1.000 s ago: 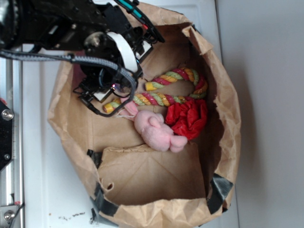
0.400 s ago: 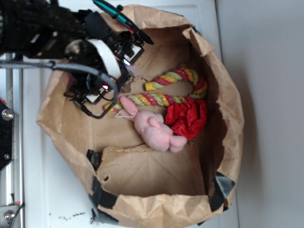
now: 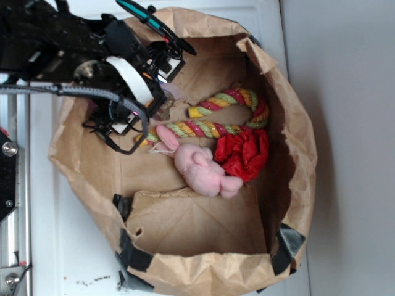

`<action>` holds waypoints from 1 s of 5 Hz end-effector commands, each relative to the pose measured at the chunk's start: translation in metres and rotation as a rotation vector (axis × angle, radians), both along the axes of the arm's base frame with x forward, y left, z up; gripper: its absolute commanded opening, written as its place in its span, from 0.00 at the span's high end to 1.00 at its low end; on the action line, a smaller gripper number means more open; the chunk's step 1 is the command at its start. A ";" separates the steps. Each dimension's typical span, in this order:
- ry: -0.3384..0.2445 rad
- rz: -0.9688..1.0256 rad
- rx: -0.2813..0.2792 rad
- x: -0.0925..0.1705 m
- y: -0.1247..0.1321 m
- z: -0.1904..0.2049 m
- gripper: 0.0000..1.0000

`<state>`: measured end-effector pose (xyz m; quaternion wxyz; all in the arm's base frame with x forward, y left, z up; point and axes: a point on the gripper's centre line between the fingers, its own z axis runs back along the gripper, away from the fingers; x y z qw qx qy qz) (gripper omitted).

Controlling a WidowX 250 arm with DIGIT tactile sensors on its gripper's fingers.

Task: Grab the rock.

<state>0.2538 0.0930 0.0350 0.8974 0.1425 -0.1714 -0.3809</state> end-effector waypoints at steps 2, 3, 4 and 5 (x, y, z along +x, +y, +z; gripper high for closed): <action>-0.008 -0.010 0.009 0.002 -0.002 0.002 0.00; 0.076 0.036 0.060 0.019 -0.008 0.002 0.00; 0.073 0.040 0.072 0.025 -0.010 -0.001 0.00; 0.031 0.034 0.083 0.022 -0.009 -0.006 0.00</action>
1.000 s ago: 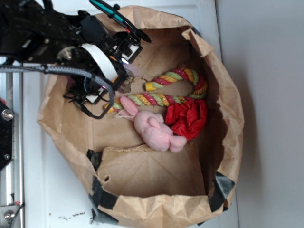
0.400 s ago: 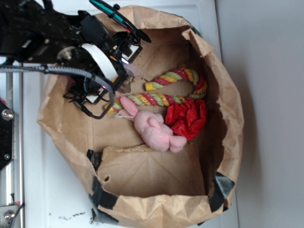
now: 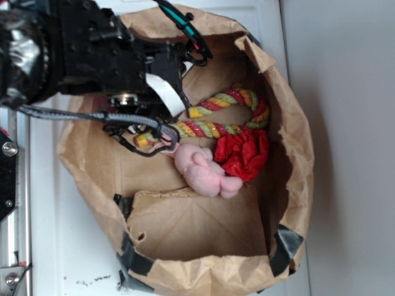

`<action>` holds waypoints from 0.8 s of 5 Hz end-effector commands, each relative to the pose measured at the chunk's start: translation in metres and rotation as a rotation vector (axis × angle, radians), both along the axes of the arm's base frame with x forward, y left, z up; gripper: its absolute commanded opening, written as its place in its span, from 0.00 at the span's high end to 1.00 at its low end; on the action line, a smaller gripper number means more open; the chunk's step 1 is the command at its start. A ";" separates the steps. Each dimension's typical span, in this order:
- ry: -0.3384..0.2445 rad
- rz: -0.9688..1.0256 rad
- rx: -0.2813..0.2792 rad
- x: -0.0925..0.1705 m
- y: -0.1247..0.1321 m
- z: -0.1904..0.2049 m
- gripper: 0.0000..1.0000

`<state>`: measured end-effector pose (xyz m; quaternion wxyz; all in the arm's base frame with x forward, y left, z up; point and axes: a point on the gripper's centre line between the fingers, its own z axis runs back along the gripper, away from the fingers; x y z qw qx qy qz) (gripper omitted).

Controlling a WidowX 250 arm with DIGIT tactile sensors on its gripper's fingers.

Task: Grab the rock.

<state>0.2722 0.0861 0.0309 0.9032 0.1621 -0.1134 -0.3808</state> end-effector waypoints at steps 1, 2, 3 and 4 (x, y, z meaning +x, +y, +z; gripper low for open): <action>-0.089 -0.004 -0.028 -0.002 0.001 0.000 0.15; -0.131 0.023 -0.025 -0.003 0.002 0.001 1.00; -0.140 0.033 -0.033 -0.001 0.002 0.000 1.00; -0.143 0.038 -0.032 0.000 0.001 -0.001 1.00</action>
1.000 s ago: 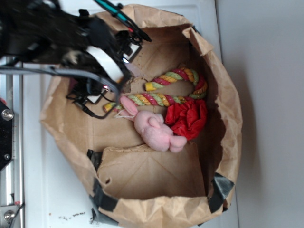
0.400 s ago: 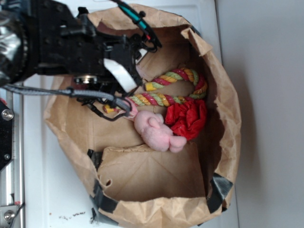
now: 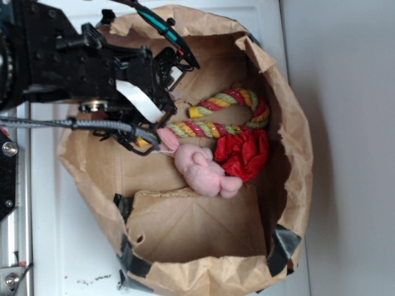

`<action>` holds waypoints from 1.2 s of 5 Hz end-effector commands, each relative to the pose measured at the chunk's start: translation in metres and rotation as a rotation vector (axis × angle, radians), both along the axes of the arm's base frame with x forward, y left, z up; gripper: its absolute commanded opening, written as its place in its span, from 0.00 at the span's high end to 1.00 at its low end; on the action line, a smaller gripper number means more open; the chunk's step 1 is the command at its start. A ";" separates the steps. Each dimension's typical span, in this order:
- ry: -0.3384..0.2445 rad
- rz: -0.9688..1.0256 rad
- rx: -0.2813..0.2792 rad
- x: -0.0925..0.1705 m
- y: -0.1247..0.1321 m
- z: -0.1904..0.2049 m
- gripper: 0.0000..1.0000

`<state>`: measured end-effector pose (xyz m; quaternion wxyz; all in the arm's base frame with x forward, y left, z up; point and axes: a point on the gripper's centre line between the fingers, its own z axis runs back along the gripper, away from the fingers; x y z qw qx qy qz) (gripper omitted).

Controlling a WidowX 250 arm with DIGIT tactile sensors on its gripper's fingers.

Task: Grab the rock.

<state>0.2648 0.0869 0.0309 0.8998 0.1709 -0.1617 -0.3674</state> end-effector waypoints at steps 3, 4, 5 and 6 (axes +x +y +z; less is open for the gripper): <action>-0.101 0.211 -0.048 0.003 0.005 0.025 1.00; -0.101 0.337 -0.151 0.003 0.016 0.059 1.00; -0.127 0.508 -0.194 0.000 0.014 0.090 1.00; -0.128 0.594 -0.214 -0.001 0.008 0.111 1.00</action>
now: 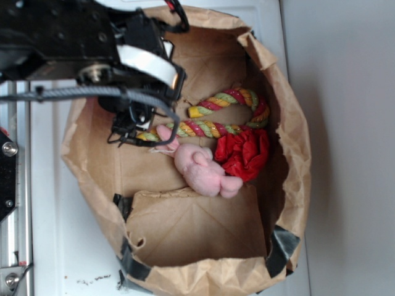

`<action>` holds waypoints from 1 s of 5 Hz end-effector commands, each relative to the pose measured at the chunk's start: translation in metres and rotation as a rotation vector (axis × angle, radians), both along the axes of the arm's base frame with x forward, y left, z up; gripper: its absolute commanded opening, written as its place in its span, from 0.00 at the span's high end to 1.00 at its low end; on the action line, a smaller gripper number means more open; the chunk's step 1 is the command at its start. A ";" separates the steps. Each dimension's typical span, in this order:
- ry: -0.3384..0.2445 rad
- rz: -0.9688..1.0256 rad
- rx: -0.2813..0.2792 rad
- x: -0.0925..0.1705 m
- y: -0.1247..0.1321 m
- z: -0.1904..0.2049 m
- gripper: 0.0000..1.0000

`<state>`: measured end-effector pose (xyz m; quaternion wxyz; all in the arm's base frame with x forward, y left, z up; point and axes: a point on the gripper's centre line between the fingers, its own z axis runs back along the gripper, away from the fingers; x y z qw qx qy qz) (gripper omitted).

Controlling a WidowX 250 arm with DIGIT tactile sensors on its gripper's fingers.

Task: Grab the rock.

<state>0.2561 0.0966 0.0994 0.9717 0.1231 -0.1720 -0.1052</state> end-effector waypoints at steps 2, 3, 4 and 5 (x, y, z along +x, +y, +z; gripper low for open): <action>-0.033 0.159 -0.026 -0.002 -0.011 0.079 1.00; -0.020 0.180 -0.037 0.000 -0.014 0.091 1.00; -0.018 0.206 -0.037 -0.001 -0.020 0.098 1.00; -0.031 0.177 -0.021 -0.005 -0.034 0.100 1.00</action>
